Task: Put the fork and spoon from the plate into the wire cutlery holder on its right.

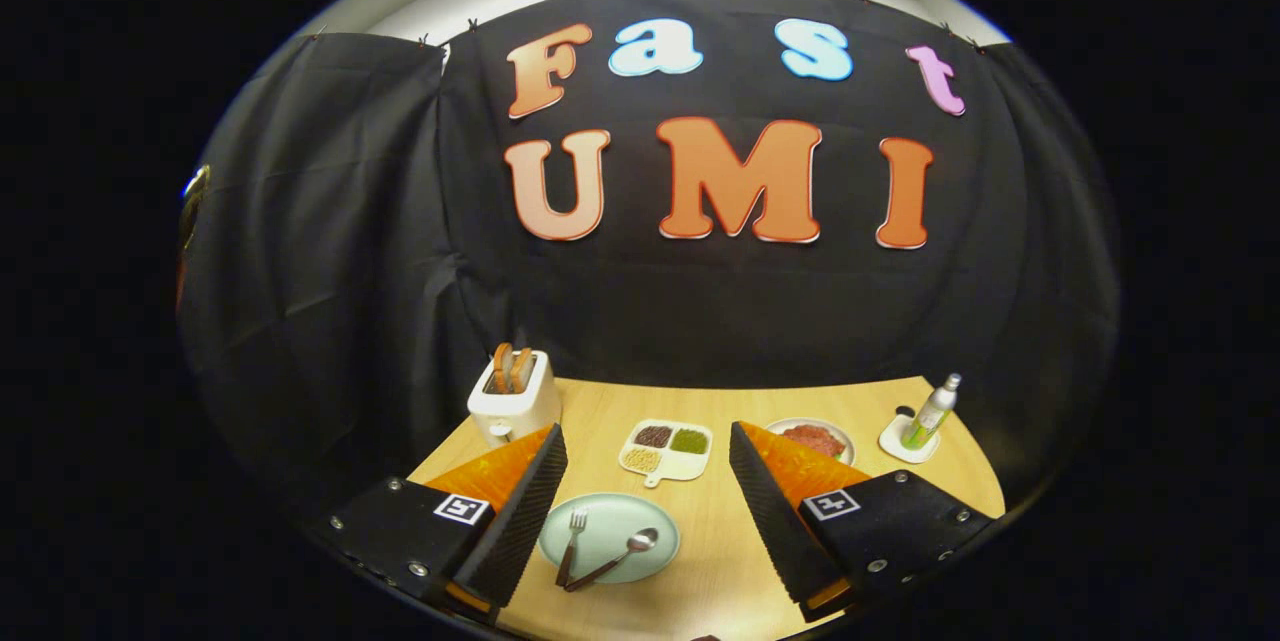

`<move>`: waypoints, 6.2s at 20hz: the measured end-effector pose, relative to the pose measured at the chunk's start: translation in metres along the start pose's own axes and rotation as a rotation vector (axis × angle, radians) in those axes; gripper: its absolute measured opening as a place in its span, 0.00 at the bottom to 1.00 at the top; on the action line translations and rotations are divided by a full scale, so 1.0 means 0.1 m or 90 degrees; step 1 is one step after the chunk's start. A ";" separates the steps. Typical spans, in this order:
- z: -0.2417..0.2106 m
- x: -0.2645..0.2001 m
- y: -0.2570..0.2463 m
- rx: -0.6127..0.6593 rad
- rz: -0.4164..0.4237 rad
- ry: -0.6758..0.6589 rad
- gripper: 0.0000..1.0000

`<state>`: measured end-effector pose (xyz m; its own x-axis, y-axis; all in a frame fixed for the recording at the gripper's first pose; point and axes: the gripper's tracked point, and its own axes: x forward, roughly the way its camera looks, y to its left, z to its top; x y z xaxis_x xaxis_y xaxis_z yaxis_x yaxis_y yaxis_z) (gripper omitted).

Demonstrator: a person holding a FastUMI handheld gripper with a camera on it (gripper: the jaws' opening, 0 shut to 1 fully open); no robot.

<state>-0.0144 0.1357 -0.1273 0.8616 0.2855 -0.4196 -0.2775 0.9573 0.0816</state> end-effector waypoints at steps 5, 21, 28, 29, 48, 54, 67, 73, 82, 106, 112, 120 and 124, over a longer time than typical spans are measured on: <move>-0.66 0.33 0.22 0.019 0.023 0.159 0.98; -2.98 0.91 0.39 0.087 -0.034 0.680 0.63; -3.36 0.98 0.32 0.091 -0.078 0.739 0.33; -3.36 1.00 0.28 0.074 -0.075 0.736 0.26; -2.89 1.00 0.09 0.043 0.025 0.604 0.05; -2.36 0.61 -0.50 0.074 -0.018 0.516 0.05; -2.29 -0.52 -2.44 0.109 -0.200 0.464 0.05; -2.59 -0.57 -2.53 0.083 -0.164 0.521 0.05; -2.65 -0.42 -2.55 0.088 -0.169 0.539 0.07; -0.07 0.13 -1.37 0.030 -0.100 -0.110 0.77; 0.14 0.30 -0.75 0.016 -0.048 -0.152 0.77; -0.33 0.81 0.06 -0.007 0.027 -0.025 0.82; -0.55 1.00 0.40 -0.017 0.064 0.021 0.82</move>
<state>0.0370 0.2002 -0.2152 0.8148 0.3780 -0.4395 -0.3734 0.9222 0.1009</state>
